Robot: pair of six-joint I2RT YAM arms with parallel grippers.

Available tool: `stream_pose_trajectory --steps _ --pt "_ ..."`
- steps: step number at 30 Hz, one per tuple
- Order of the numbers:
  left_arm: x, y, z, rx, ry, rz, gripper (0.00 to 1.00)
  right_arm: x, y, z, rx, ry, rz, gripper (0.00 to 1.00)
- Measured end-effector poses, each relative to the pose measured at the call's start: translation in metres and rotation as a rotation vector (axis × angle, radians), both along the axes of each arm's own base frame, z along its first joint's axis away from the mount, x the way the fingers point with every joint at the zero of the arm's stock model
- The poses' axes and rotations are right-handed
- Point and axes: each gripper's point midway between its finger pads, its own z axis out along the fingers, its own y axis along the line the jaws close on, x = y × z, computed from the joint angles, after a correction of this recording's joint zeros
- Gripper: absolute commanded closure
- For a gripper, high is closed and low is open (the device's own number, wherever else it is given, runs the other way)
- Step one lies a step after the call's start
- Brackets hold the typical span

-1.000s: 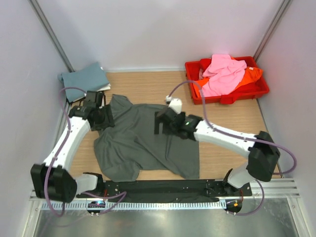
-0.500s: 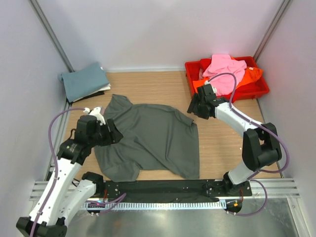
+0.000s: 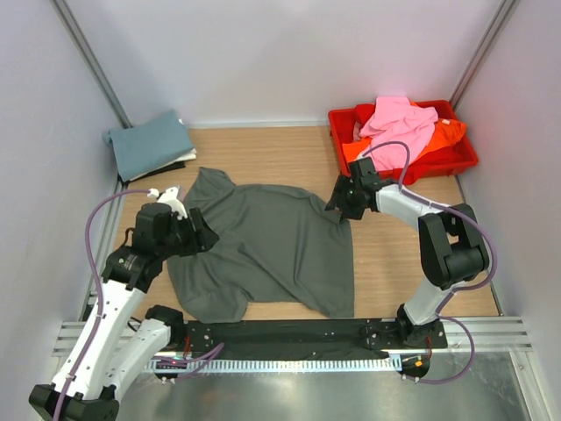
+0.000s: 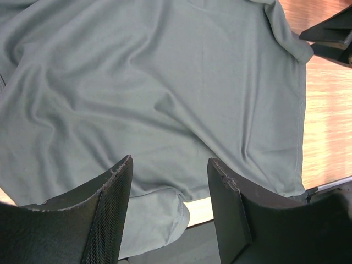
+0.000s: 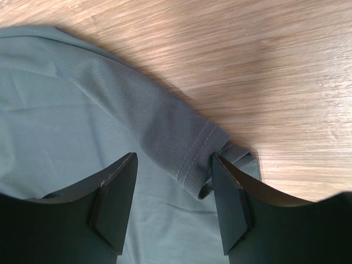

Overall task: Fold and stack the t-shirts
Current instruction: Flatten the tshirt out

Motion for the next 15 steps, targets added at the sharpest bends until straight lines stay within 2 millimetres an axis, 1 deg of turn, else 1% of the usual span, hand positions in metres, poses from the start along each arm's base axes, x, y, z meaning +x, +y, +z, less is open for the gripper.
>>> stream_pose_trajectory --steps 3,6,7,9,10,11,12,15 --pt "0.0007 -0.0002 0.0011 -0.001 -0.006 0.0 0.43 -0.0003 0.0012 -0.0038 0.005 0.004 0.003 0.42" --pt "0.0008 -0.0002 0.0012 -0.002 -0.006 0.0 0.43 0.0016 0.0024 -0.0064 0.01 0.003 0.002 0.56" --pt "0.0008 -0.0002 0.0013 -0.002 -0.007 0.0 0.43 0.0021 0.0027 -0.0071 0.011 0.003 0.002 0.68" --pt "0.0008 -0.0002 0.0011 -0.001 -0.006 0.0 0.43 0.003 0.003 -0.008 0.012 0.002 0.0 0.78" --pt "0.0008 -0.0002 0.0011 -0.002 -0.006 0.0 0.44 0.0033 0.0029 -0.0083 0.011 0.002 -0.001 0.89" --pt "0.0008 -0.0002 0.0013 -0.002 -0.007 0.0 0.44 0.0031 0.0028 -0.0084 0.01 0.002 0.001 0.92" --pt "0.0008 -0.0002 0.0012 -0.002 -0.006 0.0 0.44 0.0033 0.0023 -0.0084 0.007 0.001 0.001 0.98" --pt "0.0008 -0.0001 0.0011 -0.001 -0.006 0.0 0.44 0.0074 -0.0004 -0.003 -0.015 -0.003 -0.002 0.99"
